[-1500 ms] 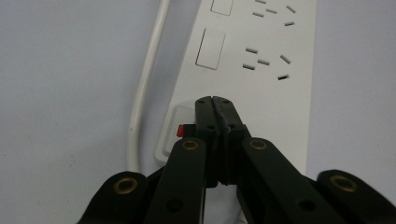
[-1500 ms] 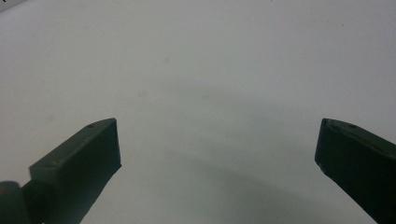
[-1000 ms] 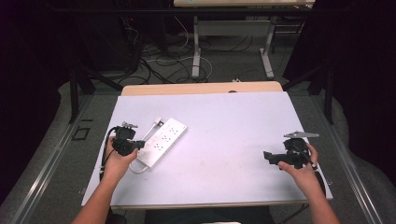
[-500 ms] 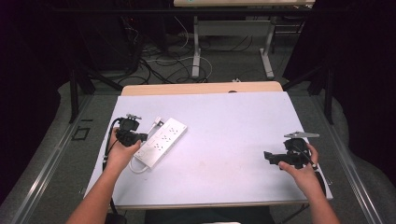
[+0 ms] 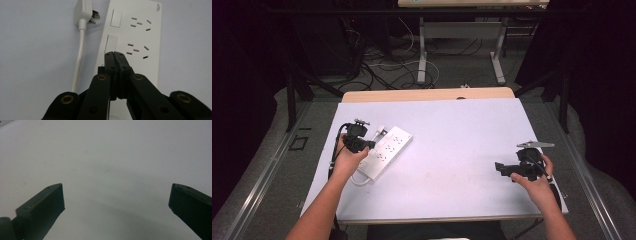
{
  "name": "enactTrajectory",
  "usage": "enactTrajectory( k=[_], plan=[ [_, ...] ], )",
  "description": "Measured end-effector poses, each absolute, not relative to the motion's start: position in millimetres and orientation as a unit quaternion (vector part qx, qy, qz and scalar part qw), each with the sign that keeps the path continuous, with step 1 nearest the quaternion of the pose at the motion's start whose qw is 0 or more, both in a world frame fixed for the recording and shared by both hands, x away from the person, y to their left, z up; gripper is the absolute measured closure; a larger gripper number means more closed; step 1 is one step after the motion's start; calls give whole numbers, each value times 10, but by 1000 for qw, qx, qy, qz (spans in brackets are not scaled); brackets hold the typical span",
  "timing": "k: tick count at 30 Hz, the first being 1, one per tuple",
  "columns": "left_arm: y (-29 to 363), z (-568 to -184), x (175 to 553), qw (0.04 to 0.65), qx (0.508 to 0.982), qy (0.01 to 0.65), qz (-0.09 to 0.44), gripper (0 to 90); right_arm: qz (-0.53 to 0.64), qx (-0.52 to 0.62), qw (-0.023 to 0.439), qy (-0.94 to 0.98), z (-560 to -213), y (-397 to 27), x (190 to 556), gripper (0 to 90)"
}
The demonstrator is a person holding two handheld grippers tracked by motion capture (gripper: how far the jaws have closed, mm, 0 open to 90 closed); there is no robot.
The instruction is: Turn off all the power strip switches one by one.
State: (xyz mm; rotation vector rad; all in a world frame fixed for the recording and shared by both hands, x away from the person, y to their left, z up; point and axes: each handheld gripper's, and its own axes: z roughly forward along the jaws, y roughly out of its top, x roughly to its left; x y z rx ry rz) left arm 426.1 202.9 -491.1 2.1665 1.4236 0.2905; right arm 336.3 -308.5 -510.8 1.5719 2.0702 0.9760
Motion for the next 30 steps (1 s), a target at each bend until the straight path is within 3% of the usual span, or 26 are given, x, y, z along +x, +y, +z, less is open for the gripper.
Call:
enactTrajectory(
  k=[30],
  plan=[
    [1990, -5108, 4423, 233, 809, 531, 92, 900, 345, 557, 181, 734, -5110, -3088, 3364, 0]
  ],
)
